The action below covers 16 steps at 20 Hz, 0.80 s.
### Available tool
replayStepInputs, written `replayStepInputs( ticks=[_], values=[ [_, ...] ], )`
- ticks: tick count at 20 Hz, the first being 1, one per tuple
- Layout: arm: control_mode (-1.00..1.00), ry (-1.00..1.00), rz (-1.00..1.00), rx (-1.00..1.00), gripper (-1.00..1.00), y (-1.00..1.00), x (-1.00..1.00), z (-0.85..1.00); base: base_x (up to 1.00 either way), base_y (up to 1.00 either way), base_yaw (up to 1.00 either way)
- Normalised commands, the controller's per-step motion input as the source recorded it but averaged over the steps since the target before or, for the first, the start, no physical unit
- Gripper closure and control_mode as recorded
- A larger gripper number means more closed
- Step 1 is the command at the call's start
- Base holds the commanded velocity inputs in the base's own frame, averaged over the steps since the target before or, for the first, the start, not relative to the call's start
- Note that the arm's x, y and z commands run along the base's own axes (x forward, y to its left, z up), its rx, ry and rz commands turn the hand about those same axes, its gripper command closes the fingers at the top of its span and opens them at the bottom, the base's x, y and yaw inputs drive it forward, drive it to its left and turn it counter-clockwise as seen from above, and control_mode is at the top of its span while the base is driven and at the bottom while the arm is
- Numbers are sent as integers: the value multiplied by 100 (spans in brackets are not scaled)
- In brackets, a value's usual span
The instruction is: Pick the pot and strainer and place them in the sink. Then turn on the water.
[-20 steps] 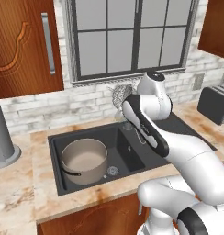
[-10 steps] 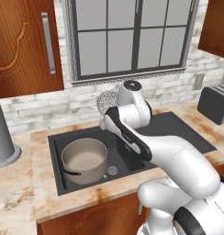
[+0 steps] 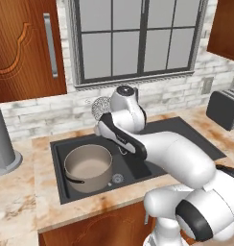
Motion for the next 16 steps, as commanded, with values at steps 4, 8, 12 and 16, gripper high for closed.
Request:
replayStepInputs(
  ticks=[4,8,12,16],
  values=[
    [-100,2,0,0,100,16,13,-36,0,0,0],
    [-100,1,0,0,100,18,3,-38,0,0,0],
    [-100,0,0,0,100,13,1,-25,0,0,0],
    [-100,5,0,0,100,8,1,-15,0,0,0]
  ],
)
